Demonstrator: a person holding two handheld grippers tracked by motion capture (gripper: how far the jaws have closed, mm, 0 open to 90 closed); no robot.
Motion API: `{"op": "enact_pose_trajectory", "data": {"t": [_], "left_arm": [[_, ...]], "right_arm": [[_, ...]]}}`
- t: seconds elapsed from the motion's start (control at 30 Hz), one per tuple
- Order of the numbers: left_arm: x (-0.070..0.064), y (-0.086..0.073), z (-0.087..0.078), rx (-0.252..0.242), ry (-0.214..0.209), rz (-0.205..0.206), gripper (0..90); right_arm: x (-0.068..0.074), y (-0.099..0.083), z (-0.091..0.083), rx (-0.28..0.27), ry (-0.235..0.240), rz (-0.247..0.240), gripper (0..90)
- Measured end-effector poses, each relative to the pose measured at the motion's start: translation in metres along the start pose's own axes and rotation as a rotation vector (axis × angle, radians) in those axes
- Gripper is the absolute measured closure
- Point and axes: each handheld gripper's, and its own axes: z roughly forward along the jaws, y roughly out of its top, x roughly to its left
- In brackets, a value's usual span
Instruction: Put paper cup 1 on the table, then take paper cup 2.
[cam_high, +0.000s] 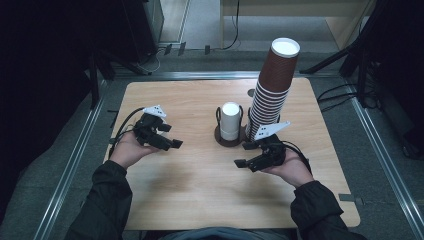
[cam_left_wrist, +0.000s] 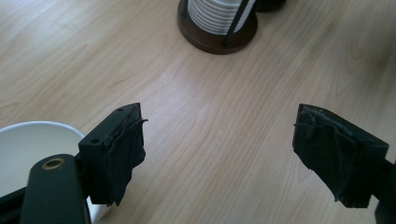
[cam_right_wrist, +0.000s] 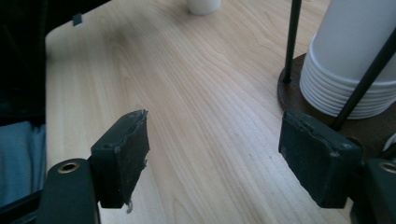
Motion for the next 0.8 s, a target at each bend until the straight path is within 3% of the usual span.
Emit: {"op": "enact_pose_trajectory", "data": {"t": [0.23,0.4,0.6,0.8], "left_arm": [[-0.011,0.0,0.008,0.011,-0.032,0.019,16.6],[-0.016,0.0,0.014,0.016,-0.047,0.025,16.6],[-0.024,-0.001,0.018,0.029,-0.064,0.041,16.6],[-0.029,0.0,0.023,0.039,-0.078,0.05,16.6]], "right_arm": [[0.002,0.002,-0.011,-0.002,0.012,0.0,25.5],[-0.004,0.002,-0.021,0.013,-0.001,0.072,21.2],[-0.005,0.0,-0.031,0.025,-0.014,0.023,24.5],[-0.006,0.006,-0.049,0.017,-0.036,0.01,25.7]]}}
